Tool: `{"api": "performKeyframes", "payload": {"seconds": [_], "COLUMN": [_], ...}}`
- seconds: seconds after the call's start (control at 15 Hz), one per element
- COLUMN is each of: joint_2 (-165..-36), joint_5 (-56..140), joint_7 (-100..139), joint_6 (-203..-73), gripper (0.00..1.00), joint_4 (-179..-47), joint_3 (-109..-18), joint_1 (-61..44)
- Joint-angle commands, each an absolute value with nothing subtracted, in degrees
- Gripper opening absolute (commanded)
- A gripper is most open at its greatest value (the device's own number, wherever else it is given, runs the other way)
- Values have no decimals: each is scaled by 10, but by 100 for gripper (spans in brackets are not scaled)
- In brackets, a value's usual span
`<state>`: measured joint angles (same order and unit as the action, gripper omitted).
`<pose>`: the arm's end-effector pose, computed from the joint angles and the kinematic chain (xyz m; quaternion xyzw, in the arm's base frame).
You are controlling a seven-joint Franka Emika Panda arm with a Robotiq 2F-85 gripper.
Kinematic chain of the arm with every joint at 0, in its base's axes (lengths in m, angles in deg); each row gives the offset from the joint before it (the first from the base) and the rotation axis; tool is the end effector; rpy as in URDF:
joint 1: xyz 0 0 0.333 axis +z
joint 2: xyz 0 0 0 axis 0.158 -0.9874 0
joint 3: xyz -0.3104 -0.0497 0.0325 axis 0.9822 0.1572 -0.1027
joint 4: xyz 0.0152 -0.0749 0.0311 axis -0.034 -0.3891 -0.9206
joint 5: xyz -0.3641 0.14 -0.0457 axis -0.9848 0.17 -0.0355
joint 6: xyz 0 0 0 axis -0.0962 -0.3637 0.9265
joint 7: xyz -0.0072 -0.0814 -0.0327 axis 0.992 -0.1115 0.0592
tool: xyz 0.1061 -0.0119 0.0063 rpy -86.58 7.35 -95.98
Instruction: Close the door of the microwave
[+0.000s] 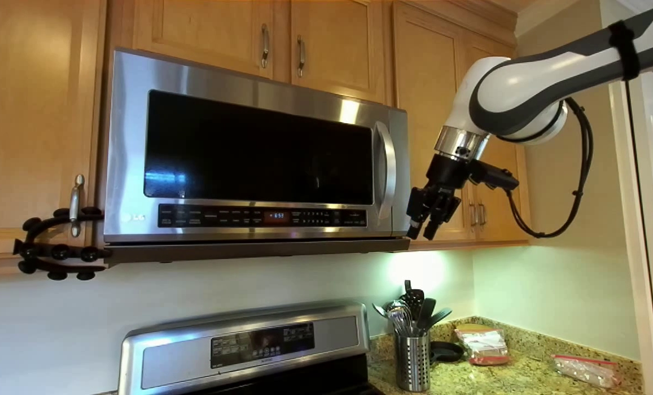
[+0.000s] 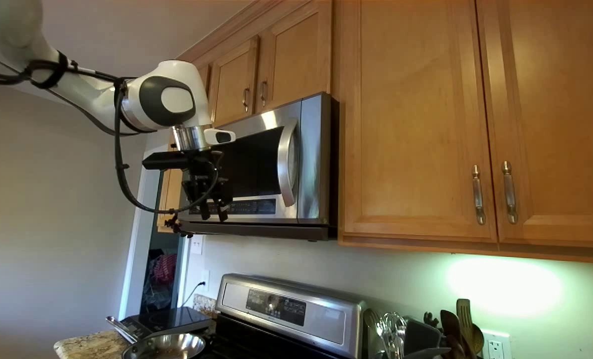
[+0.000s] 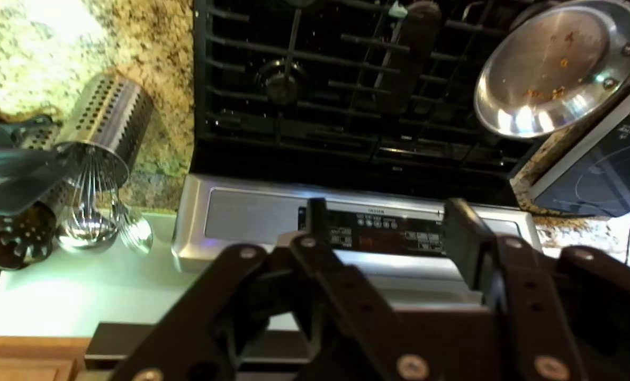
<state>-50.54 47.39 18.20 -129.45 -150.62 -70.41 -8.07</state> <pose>0.4129 0.0326 0.6292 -0.9677 0.0085 -0.2511 0.0229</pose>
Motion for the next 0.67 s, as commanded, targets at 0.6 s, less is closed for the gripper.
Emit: {"api": "performKeyframes", "payload": {"seconds": [0.6], "joint_2": [-447], "joint_5": [480], "joint_7": [201], "joint_6": [-1221], "gripper": [100], "joint_4": [-1553], "joint_3": [-694], "joint_1": [-94]}}
